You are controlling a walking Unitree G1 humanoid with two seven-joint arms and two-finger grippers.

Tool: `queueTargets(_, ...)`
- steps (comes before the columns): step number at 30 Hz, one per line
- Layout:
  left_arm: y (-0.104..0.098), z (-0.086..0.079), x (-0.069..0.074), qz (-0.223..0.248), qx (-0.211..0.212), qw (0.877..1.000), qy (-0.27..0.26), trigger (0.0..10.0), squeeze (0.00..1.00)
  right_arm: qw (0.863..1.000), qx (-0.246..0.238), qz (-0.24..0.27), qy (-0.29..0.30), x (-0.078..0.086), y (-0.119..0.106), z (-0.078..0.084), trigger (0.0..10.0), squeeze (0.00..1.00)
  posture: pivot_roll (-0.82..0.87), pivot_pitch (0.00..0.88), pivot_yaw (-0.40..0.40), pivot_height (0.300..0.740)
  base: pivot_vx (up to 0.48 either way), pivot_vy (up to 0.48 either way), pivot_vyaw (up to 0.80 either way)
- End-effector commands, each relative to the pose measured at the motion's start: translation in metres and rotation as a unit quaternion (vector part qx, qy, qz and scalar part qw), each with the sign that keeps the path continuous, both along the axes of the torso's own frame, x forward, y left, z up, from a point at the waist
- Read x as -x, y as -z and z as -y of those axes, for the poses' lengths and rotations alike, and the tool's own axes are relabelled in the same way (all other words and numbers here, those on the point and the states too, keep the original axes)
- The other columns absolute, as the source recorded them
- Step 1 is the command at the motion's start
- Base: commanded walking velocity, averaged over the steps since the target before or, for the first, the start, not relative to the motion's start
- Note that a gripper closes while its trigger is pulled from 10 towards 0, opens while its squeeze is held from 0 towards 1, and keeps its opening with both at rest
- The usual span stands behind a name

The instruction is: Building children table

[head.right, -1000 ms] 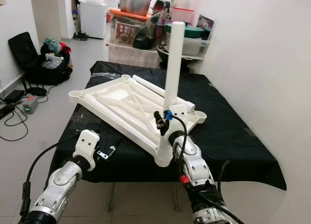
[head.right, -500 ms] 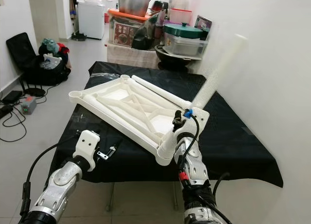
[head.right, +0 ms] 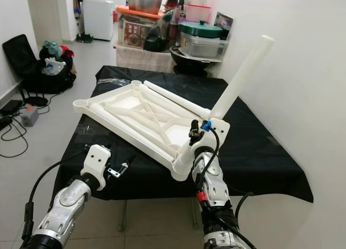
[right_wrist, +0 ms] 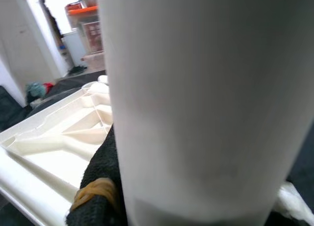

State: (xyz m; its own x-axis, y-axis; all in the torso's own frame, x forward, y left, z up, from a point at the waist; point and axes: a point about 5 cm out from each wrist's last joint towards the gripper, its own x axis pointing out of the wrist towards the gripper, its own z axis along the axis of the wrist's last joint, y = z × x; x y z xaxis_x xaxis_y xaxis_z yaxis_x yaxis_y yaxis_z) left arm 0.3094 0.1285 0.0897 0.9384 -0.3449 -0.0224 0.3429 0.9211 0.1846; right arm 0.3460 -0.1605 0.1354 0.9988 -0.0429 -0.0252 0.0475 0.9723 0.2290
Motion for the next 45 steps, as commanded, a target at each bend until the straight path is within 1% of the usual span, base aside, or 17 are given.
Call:
queueTargets(1,0.004,0.003,0.0,-0.009,-0.005,1.0,0.008,10.0,0.0,0.991,0.049,-0.115,-0.048,0.018,0.054,-0.005,10.0,0.0,0.04,0.0,-0.111,0.74,0.0,0.0,0.0)
queueTargets(2,0.004,0.003,0.0,-0.009,-0.006,1.0,0.008,10.0,0.0,0.987,0.058,-0.108,-0.1,0.02,0.054,-0.014,10.0,0.0,0.04,0.0,-0.11,0.74,0.0,0.0,0.0)
queueTargets(3,0.004,0.003,0.0,-0.009,-0.006,1.0,0.008,10.0,0.0,0.987,0.058,-0.108,-0.1,0.02,0.054,-0.014,10.0,0.0,0.04,0.0,-0.11,0.74,0.0,0.0,0.0)
queueTargets(5,0.004,0.003,0.0,-0.009,-0.006,1.0,0.009,10.0,0.0,0.972,0.078,-0.085,-0.207,0.025,0.052,-0.029,10.0,0.0,0.04,0.0,-0.113,0.74,0.0,0.0,0.0)
queueTargets(7,0.004,0.003,0.0,-0.009,-0.007,1.0,0.009,10.0,0.0,0.967,0.082,-0.078,-0.23,0.027,0.051,-0.033,10.0,0.0,0.04,0.0,-0.113,0.74,0.0,0.0,0.0)
queueTargets(8,0.004,0.003,0.0,-0.01,-0.006,1.0,0.008,10.0,0.0,0.958,0.07,-0.064,-0.269,0.029,0.045,-0.038,10.0,0.0,0.04,0.0,-0.117,0.74,0.0,0.0,0.0)
queueTargets(9,0.004,0.003,0.0,-0.01,-0.006,1.0,0.008,10.0,0.0,0.958,0.07,-0.064,-0.269,0.029,0.045,-0.038,10.0,0.0,0.04,0.0,-0.117,0.74,0.0,0.0,0.0)
queueTargets(13,0.005,0.003,0.001,-0.011,-0.004,1.0,0.007,10.0,0.0,0.926,0.059,-0.019,-0.373,0.034,0.026,-0.051,10.0,0.0,0.05,0.0,-0.121,0.74,0.0,0.0,0.0)
queueTargets(17,0.004,0.003,0.001,-0.011,-0.004,1.0,0.007,10.0,0.0,0.919,0.073,-0.004,-0.388,0.031,0.019,-0.051,10.0,0.0,0.05,0.0,-0.126,0.74,0.0,0.0,0.0)
queueTargets(25,0.004,0.002,0.001,-0.011,-0.004,1.0,0.005,10.0,0.0,0.917,0.114,0.02,-0.383,0.022,0.01,-0.045,10.0,0.0,0.06,0.0,-0.129,0.74,0.0,0.0,0.0)
queueTargets(27,0.004,0.001,0.001,-0.012,-0.005,1.0,0.005,10.0,0.0,0.904,0.134,0.042,-0.404,0.02,-0.002,-0.044,10.0,0.0,0.06,0.0,-0.131,0.74,0.0,0.0,0.0)
queueTargets(30,0.005,0.002,0.001,-0.012,-0.004,1.0,0.006,10.0,0.0,0.896,0.136,0.044,-0.419,0.022,-0.003,-0.044,10.0,0.0,0.06,0.0,-0.131,0.74,0.0,0.0,0.0)
queueTargets(33,0.005,0.003,0.001,-0.014,-0.003,1.0,0.01,10.0,0.0,0.851,0.143,0.034,-0.503,0.038,0.0,-0.044,10.0,0.0,0.06,0.0,-0.129,0.74,0.0,0.0,0.0)
queueTargets(36,0.005,0.003,0.001,-0.015,-0.003,1.0,0.01,10.0,0.0,0.841,0.145,0.033,-0.519,0.04,-0.001,-0.044,10.0,0.0,0.06,0.0,-0.13,0.74,0.0,0.0,0.0)
queueTargets(38,0.005,0.003,0.001,-0.015,-0.003,1.0,0.01,10.0,0.0,0.826,0.142,0.036,-0.545,0.042,-0.007,-0.043,10.0,0.0,0.06,0.0,-0.131,0.74,0.0,0.0,0.0)
queueTargets(44,0.005,0.002,0.001,-0.014,-0.004,1.0,0.009,10.0,0.0,0.818,0.124,0.038,-0.56,0.041,-0.013,-0.043,10.0,0.0,0.06,0.0,-0.134,0.74,0.0,0.0,0.0)
queueTargets(45,0.005,0.002,0.001,-0.014,-0.003,1.0,0.009,10.0,0.0,0.817,0.105,0.036,-0.565,0.039,-0.015,-0.042,10.0,0.0,0.06,0.0,-0.136,0.74,0.0,0.0,0.0)
